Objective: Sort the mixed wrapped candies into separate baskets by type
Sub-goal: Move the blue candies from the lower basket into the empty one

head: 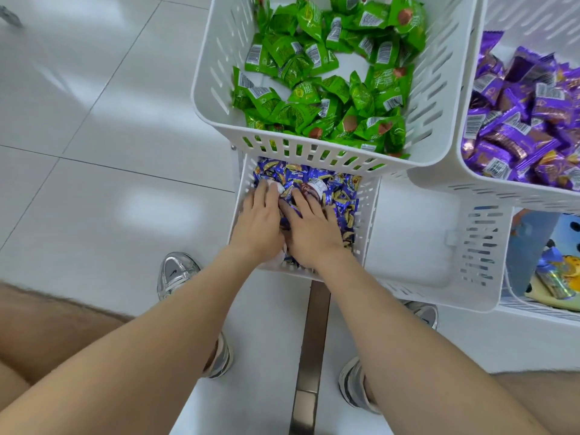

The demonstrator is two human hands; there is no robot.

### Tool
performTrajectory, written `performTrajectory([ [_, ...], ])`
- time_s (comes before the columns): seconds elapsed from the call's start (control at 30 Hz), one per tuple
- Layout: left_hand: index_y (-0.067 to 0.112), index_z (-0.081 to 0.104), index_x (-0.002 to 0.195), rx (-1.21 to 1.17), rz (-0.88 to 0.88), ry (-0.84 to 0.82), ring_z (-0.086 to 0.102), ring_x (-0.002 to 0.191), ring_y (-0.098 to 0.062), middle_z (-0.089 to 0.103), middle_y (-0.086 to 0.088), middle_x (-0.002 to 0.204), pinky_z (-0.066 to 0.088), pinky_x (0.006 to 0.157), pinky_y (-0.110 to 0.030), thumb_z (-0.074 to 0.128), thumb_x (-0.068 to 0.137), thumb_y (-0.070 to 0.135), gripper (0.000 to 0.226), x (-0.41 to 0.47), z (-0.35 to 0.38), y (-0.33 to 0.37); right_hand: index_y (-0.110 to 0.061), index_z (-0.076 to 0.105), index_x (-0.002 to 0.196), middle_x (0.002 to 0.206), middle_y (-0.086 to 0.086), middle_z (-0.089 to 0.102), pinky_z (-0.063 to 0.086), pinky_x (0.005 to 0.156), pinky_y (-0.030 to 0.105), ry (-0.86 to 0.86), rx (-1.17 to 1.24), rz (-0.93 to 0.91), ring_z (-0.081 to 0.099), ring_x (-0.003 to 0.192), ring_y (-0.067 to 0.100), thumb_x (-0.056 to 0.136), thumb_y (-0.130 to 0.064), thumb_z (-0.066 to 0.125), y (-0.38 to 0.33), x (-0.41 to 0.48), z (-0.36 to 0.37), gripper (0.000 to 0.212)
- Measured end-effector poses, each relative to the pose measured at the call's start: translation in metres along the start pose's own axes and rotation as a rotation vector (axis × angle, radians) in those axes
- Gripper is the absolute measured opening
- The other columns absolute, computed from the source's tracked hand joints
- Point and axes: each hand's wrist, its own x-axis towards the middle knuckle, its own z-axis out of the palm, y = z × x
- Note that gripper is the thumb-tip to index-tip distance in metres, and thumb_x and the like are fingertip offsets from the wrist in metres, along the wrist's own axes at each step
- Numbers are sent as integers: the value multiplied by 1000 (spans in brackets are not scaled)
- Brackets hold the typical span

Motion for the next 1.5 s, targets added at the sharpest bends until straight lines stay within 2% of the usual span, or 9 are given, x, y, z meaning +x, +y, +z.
performTrajectory([
  [0.1, 14, 1, 162, -16, -58, -126, 2, 155, -41, -9, -17, 169, 19, 123, -57, 59, 81, 1, 100, 15, -1, 3, -29, 56, 141, 157, 11, 41, 24, 116, 58, 90, -131, 88, 33, 144, 36, 102, -46, 50, 11, -5, 5, 43],
  [0.23, 14, 20, 159, -131, -53, -203, 11, 154, -41, 1, -18, 168, 18, 123, -52, 56, 84, -1, 85, 18, -4, 12, -16, 72, 114, 118, 13, 66, 38, 101, 52, 279, -210, 111, 54, 115, 40, 92, -24, 57, 5, -14, 10, 28],
  [0.37, 7, 52, 139, -333, 55, -136, 18, 156, -23, 39, -13, 159, 27, 121, -46, 45, 79, 10, 61, 6, 7, 8, -16, 68, 122, 124, 10, 64, 42, 97, 47, 507, 7, 110, 55, 116, 35, 91, -18, 56, 4, -15, 7, 34],
  [0.5, 9, 56, 132, -403, 52, 51, 42, 139, -22, 44, -9, 149, 41, 110, -40, 55, 92, 10, 40, -12, 19, -1, -14, 67, 128, 127, 7, 65, 41, 102, 44, 575, 137, -67, 54, 122, 29, 87, 0, 62, 0, 7, -13, 44],
  [0.67, 5, 59, 126, -262, 31, 286, 54, 117, -25, 50, -12, 134, 45, 97, -34, 52, 104, 15, 26, -38, 25, 1, -22, 42, 153, 157, 6, 40, 34, 115, 48, 244, 38, -141, 35, 146, 29, 87, -1, 63, -20, 63, -29, 73],
  [0.8, 5, 65, 119, -218, -56, 358, 55, 115, -26, 56, -9, 132, 49, 94, -38, 45, 106, 19, 27, -51, 25, -3, -19, 26, 161, 172, 2, 14, 23, 121, 57, 50, -137, -201, 13, 157, 28, 105, -22, 47, -22, 82, -20, 60],
  [1.0, 5, 64, 121, -156, -31, 323, 57, 112, -32, 57, -10, 129, 55, 84, -48, 49, 97, 10, 29, -55, 13, -14, -28, 55, 142, 155, 3, 47, 26, 117, 61, -80, -200, -142, 29, 150, 31, 110, -40, 27, -5, 69, -25, 44],
  [1.23, 7, 62, 121, -134, 35, 292, 56, 113, -32, 55, -9, 130, 54, 84, -43, 46, 96, 14, 30, -63, 8, -14, -21, 64, 130, 138, 3, 61, 23, 119, 57, 157, -120, -74, 34, 148, 32, 109, -41, 24, -14, 8, 4, 49],
  [1.5, 8, 57, 120, -205, -40, 162, 57, 101, -33, 54, -11, 121, 47, 87, -45, 48, 98, 16, 25, -46, 13, -6, -24, 59, 137, 155, 13, 44, 27, 117, 54, 545, -33, 76, 35, 147, 35, 92, -29, 50, -6, -15, 7, 46],
])
